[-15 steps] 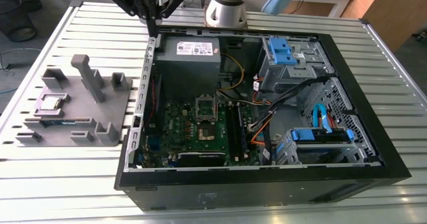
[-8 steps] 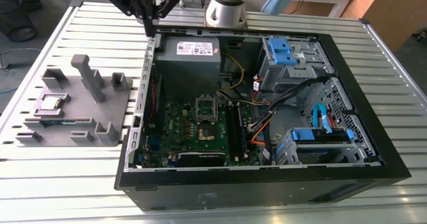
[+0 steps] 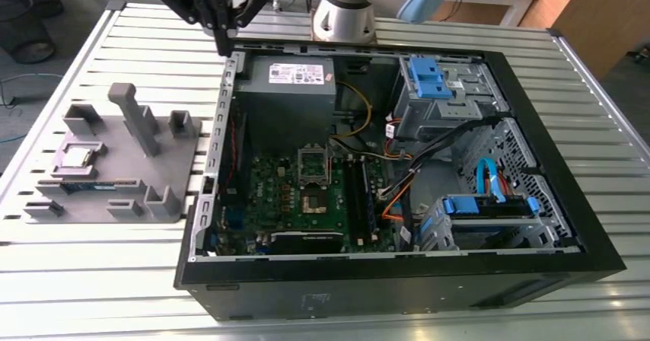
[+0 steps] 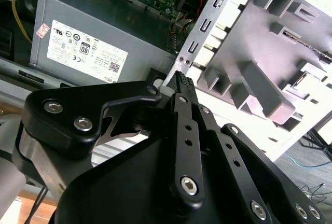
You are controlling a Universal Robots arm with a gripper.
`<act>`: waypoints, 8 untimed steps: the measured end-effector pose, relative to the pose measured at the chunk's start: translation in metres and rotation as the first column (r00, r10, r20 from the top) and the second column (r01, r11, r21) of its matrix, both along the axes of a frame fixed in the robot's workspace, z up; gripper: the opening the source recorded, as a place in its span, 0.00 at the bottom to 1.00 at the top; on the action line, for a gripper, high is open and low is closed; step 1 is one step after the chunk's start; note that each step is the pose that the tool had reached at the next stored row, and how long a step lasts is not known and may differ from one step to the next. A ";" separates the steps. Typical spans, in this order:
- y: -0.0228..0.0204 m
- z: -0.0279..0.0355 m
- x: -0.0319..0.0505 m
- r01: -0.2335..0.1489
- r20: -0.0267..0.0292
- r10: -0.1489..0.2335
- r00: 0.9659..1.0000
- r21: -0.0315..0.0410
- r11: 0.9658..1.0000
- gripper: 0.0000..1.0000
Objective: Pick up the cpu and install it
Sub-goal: 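Reach for the cpu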
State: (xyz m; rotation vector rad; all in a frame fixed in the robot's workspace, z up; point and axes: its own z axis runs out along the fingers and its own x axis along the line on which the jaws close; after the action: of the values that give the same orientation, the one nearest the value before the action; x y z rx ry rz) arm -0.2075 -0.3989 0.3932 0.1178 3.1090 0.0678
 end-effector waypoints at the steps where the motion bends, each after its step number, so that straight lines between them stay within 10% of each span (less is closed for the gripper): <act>1: 0.0000 0.0000 -0.0005 0.000 0.000 0.000 1.000 0.000 1.000 0.11; 8: 0.0000 0.0000 -0.0040 0.000 0.000 0.000 1.000 0.000 1.000 0.11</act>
State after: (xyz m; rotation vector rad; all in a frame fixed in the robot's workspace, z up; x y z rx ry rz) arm -0.2114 -0.3989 0.3933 0.1177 3.1090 0.0678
